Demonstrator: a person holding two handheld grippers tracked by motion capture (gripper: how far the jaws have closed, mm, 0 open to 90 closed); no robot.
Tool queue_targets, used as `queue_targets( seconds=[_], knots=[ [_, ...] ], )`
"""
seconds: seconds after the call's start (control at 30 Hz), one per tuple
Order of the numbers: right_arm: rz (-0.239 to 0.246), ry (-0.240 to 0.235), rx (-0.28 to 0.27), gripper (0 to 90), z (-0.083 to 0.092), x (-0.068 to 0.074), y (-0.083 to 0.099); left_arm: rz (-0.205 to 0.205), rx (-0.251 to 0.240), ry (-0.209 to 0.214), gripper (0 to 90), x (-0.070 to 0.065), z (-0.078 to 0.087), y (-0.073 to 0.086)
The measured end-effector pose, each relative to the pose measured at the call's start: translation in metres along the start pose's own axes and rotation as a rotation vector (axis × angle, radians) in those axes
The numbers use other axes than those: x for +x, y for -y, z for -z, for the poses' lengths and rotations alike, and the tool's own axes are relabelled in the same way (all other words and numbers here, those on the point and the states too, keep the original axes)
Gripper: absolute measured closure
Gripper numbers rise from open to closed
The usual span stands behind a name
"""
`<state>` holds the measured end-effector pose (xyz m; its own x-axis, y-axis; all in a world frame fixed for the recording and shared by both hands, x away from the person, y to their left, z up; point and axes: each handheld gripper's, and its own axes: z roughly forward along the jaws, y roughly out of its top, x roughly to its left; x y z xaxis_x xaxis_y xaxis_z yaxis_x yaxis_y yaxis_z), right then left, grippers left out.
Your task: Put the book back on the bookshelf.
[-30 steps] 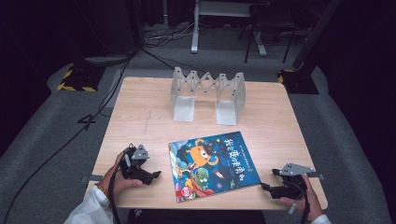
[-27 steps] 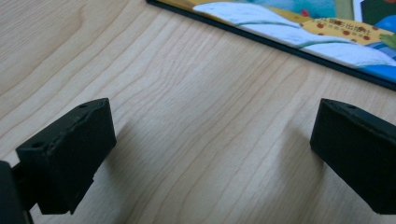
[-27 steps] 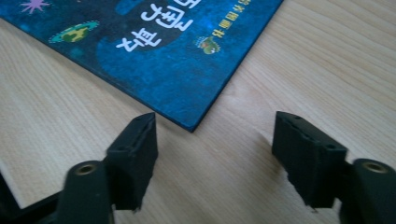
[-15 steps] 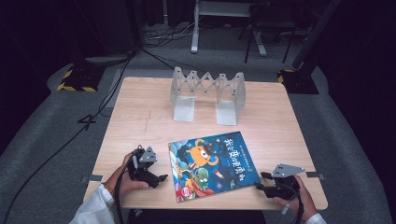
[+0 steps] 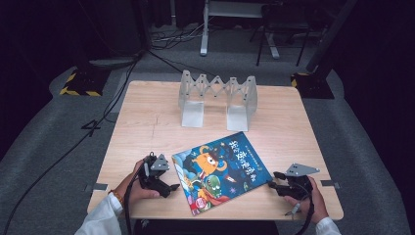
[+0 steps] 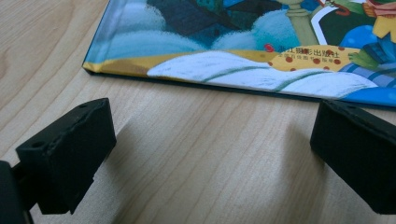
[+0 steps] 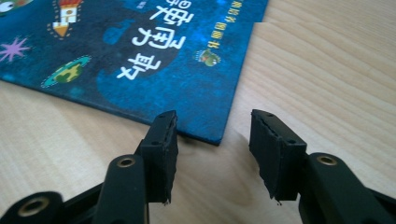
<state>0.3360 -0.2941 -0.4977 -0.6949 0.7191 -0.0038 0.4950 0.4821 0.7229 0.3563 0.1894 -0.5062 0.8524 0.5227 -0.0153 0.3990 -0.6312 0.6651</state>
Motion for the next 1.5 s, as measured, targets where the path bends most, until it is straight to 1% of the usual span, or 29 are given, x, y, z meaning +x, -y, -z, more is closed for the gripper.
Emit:
queue_targets(
  seconds=[0.03, 0.07, 0.13, 0.17, 0.2, 0.23, 0.27, 0.3, 0.33, 0.37, 0.43, 0.47, 0.53, 0.57, 0.7, 0.8, 0.83, 0.9, 0.97, 1.0, 1.03, 1.1, 1.17, 1.3, 1.33, 1.4, 1.47, 1.5],
  knots=[
    [-0.003, -0.004, 0.001, 51.8, -0.001, -0.002, -0.001, -0.001, 0.000, 0.000, 0.5, 0.000, 0.000, 0.000],
    [0.004, -0.016, 0.009, 50.2, -0.001, -0.006, -0.002, -0.002, 0.000, 0.002, 0.5, 0.000, 0.000, 0.000],
    [0.005, -0.020, 0.013, 49.4, -0.002, -0.007, -0.004, -0.007, 0.003, 0.006, 0.5, 0.002, 0.001, 0.000],
    [0.008, -0.018, 0.018, 48.5, -0.002, -0.008, -0.004, -0.009, 0.003, 0.006, 0.5, 0.004, 0.001, 0.001],
    [0.005, -0.020, 0.024, 48.5, -0.003, -0.009, -0.006, 0.002, 0.003, -0.003, 0.5, 0.009, 0.002, 0.001],
    [0.006, -0.014, 0.026, 49.0, -0.003, -0.009, -0.006, 0.002, 0.003, -0.003, 0.5, 0.009, 0.002, 0.001],
    [0.006, -0.014, 0.026, 49.0, -0.003, -0.009, -0.006, 0.007, 0.002, -0.005, 0.5, 0.012, 0.002, 0.002],
    [0.010, -0.004, 0.032, 51.9, -0.001, -0.008, -0.005, 0.006, 0.004, -0.005, 0.5, 0.015, 0.003, 0.003],
    [0.007, -0.008, 0.048, 52.9, 0.002, -0.006, -0.004, -0.001, 0.003, 0.000, 0.5, 0.019, 0.004, 0.004],
    [0.007, -0.008, 0.048, 52.9, 0.002, -0.006, -0.004, -0.001, 0.003, 0.000, 0.5, 0.019, 0.004, 0.004],
    [0.014, -0.021, 0.048, 53.0, 0.004, -0.005, -0.002, -0.018, 0.005, 0.019, 0.2, 0.024, 0.003, 0.002],
    [0.009, -0.023, 0.040, 52.9, 0.004, -0.004, -0.002, -0.019, 0.001, 0.023, 0.2, 0.025, 0.001, 0.001],
    [0.019, -0.034, 0.036, 53.0, 0.002, 0.000, -0.003, -0.024, 0.003, 0.024, 0.2, 0.026, 0.000, -0.001],
    [0.021, -0.030, 0.032, 53.3, 0.000, 0.002, -0.004, -0.034, 0.003, 0.035, 0.2, 0.027, -0.004, -0.005],
    [0.022, -0.030, 0.020, 55.8, -0.003, 0.004, -0.006, -0.050, -0.003, 0.053, 0.2, 0.027, -0.011, -0.012],
    [0.021, -0.030, 0.014, 55.8, -0.004, 0.004, -0.006, -0.072, 0.000, 0.082, 0.0, 0.029, -0.013, -0.015],
    [0.019, -0.033, 0.009, 55.8, -0.004, 0.004, -0.005, -0.075, -0.003, 0.086, 0.0, 0.029, -0.013, -0.016],
    [0.019, -0.032, 0.008, 55.8, -0.004, 0.004, -0.005, -0.102, -0.001, 0.093, 0.4, 0.025, -0.013, -0.015],
    [0.019, -0.031, 0.005, 55.8, -0.004, 0.004, -0.005, -0.097, 0.013, 0.096, 0.0, 0.023, -0.013, -0.016],
    [0.020, -0.033, 0.002, 55.8, -0.005, 0.003, -0.005, -0.106, 0.009, 0.099, 0.0, 0.023, -0.013, -0.016],
    [0.027, -0.037, 0.003, 55.8, -0.005, 0.003, -0.005, -0.114, 0.016, 0.101, 0.0, 0.023, -0.012, -0.016],
    [0.038, -0.044, 0.004, 55.7, -0.005, 0.002, -0.006, -0.116, 0.023, 0.107, 0.0, 0.019, -0.011, -0.015],
    [0.042, -0.047, -0.002, 55.5, -0.006, 0.001, -0.006, -0.130, 0.025, 0.113, 0.0, 0.016, -0.009, -0.013],
    [0.038, -0.049, -0.006, 55.7, -0.008, 0.003, -0.007, -0.120, 0.020, 0.104, 1.1, 0.009, -0.003, -0.007],
    [0.038, -0.045, -0.007, 55.8, -0.009, 0.003, -0.008, -0.112, 0.017, 0.103, 2.0, 0.008, -0.001, -0.005],
    [0.037, -0.047, -0.012, 56.0, -0.011, 0.004, -0.009, -0.113, 0.009, 0.102, 4.5, 0.006, 0.003, -0.001],
    [0.032, -0.038, -0.018, 56.2, -0.015, 0.003, -0.012, -0.112, 0.005, 0.099, 7.1, 0.005, 0.005, 0.002],
    [0.032, -0.038, -0.018, 56.2, -0.015, 0.003, -0.012, -0.104, 0.001, 0.095, 7.1, 0.003, 0.007, 0.004]
  ],
)
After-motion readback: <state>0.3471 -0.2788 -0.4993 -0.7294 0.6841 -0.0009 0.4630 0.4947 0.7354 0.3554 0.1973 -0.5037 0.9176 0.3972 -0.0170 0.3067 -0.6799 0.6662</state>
